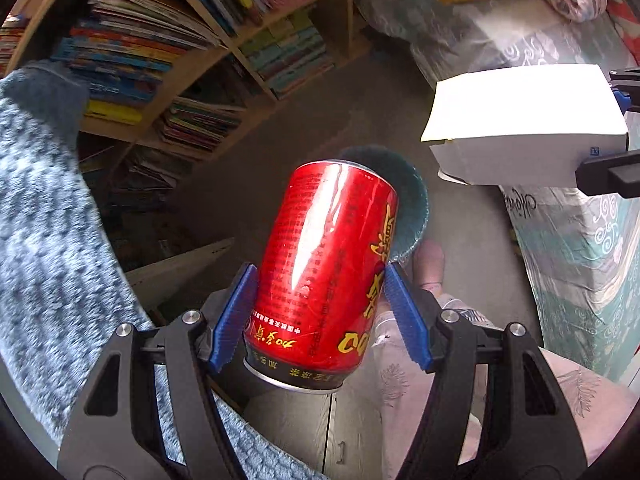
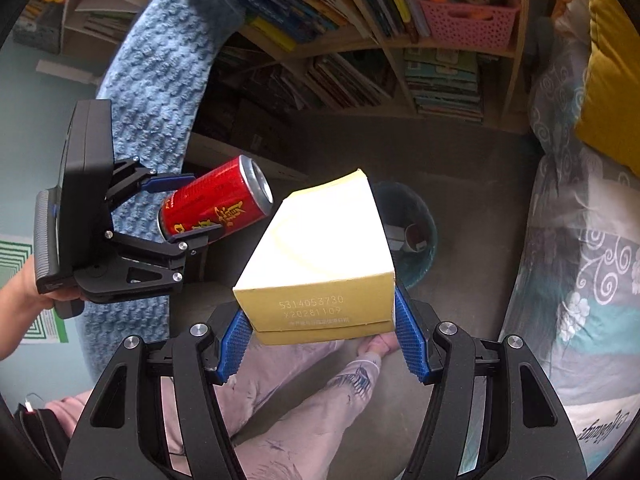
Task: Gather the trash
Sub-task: 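Carry the red can and cream box over the teal wastebasket, then open both tools to drop the can and box into the wastebasket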
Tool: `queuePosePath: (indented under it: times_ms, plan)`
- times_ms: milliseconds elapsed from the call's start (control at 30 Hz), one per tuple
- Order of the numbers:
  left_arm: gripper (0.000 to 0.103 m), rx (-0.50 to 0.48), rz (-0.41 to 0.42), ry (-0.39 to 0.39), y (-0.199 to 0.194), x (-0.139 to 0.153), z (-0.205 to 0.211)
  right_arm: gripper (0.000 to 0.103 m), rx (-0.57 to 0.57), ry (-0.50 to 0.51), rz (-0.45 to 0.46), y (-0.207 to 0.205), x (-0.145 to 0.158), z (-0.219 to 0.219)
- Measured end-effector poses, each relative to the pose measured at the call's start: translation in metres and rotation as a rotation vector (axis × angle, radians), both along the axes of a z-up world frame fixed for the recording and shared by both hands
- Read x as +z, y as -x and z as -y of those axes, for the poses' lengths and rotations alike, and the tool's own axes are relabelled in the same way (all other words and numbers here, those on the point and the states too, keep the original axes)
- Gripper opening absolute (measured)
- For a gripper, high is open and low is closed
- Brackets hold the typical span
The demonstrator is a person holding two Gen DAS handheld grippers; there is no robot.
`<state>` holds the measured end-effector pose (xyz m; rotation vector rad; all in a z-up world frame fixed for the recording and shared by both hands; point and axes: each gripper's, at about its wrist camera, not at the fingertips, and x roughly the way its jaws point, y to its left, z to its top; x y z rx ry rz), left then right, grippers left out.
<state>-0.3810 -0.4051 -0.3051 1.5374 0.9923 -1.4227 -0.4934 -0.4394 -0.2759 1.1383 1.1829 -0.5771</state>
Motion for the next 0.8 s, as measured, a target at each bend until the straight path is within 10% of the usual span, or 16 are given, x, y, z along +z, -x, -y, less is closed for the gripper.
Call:
queuePosePath:
  times_ms: [333, 467, 800]
  plan:
    - [0.065, 0.01, -0.039, -0.081, 0.006, -0.036, 0.014, 0.066, -0.036, -0.059, -0.008, 0.001, -0.033, 0.006]
    - [0.084, -0.003, -0.012, -0.087, 0.007, -0.048, 0.016, 0.071, -0.031, -0.069, -0.01, -0.002, -0.037, 0.008]
    - [0.085, 0.007, -0.03, -0.063, -0.001, -0.024, 0.011, 0.071, -0.029, -0.05, -0.013, 0.004, -0.019, 0.012]
